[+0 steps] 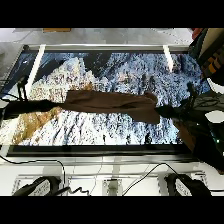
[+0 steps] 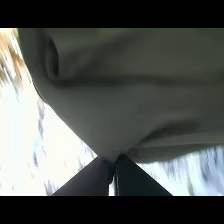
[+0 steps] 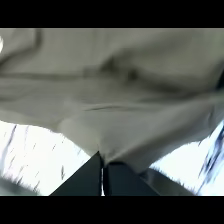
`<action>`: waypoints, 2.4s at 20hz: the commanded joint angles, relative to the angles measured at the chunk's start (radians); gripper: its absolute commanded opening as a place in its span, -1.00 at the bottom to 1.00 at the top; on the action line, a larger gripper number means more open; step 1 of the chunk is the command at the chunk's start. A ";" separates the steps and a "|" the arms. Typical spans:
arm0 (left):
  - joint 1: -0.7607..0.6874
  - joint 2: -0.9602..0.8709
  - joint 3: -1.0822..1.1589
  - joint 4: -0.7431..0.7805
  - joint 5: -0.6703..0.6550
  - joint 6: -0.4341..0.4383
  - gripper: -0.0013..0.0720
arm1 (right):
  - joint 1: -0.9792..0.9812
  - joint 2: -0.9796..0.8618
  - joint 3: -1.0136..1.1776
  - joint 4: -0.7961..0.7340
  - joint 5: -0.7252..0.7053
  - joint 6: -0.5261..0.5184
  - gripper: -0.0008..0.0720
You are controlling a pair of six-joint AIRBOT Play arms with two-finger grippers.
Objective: Fold the clothes and pants, and hang the long-sleeved shirts on hangers.
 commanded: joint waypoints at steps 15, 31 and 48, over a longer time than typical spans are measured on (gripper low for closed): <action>-0.379 -0.428 0.042 -0.164 0.959 -0.011 -0.91 | 0.260 -0.651 0.310 -0.098 -0.890 0.293 -0.91; -0.117 -0.360 0.357 0.668 0.013 -0.341 0.76 | 0.260 -0.648 0.322 -0.133 -0.756 0.288 0.52; -0.036 -0.796 0.552 -0.052 -0.104 -0.199 0.96 | 0.260 -0.648 0.322 -0.134 -0.740 0.283 0.52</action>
